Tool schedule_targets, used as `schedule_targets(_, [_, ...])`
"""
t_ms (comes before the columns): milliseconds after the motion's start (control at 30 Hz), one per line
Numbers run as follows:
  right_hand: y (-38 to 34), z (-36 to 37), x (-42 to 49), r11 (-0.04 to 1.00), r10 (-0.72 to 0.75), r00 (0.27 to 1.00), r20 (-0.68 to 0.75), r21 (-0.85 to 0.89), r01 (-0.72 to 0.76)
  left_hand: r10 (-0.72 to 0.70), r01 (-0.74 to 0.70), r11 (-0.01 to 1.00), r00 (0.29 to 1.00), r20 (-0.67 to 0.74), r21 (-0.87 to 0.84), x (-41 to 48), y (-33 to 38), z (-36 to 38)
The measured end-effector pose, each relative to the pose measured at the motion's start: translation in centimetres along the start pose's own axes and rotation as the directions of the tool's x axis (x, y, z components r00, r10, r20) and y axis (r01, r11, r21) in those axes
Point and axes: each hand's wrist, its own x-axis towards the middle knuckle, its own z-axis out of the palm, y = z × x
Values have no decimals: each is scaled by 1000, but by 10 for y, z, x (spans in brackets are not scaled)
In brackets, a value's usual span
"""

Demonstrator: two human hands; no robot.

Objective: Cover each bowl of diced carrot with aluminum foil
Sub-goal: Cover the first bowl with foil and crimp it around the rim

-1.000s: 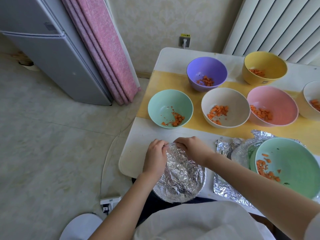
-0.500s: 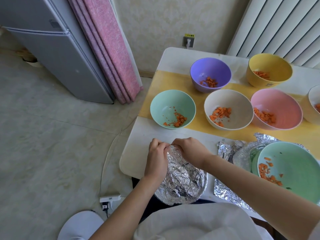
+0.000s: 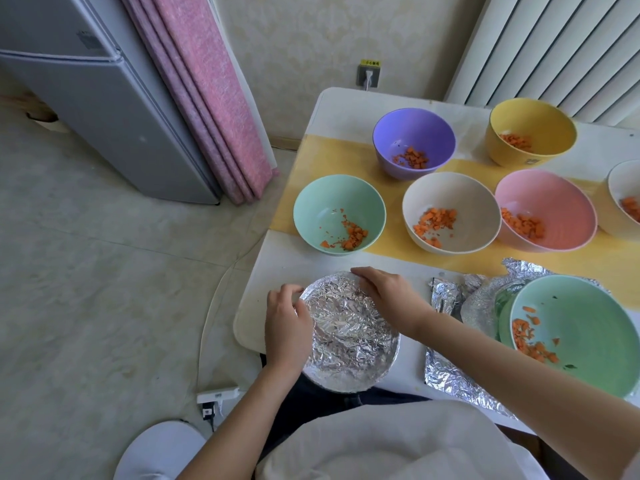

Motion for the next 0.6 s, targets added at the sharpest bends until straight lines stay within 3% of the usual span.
schedule_targets(167, [-3,-1,3,999,34,999,-2,-7,-34,163,-162,986,986,22,-37,2,0,5])
schedule_targets(333, [2,2,1,996,77,997,17,-44,-76,128,-125,991,991,48,-57,6,-1,5])
schedule_targets(467, [4,-6,-1,987,108,988,113,-128,-93,145,-143,989,987,68,-33,0,-1,6])
schedule_targets(600, [-7,-12,-1,998,33,995,92,-63,-27,168,-162,984,983,81,-74,-4,3,12])
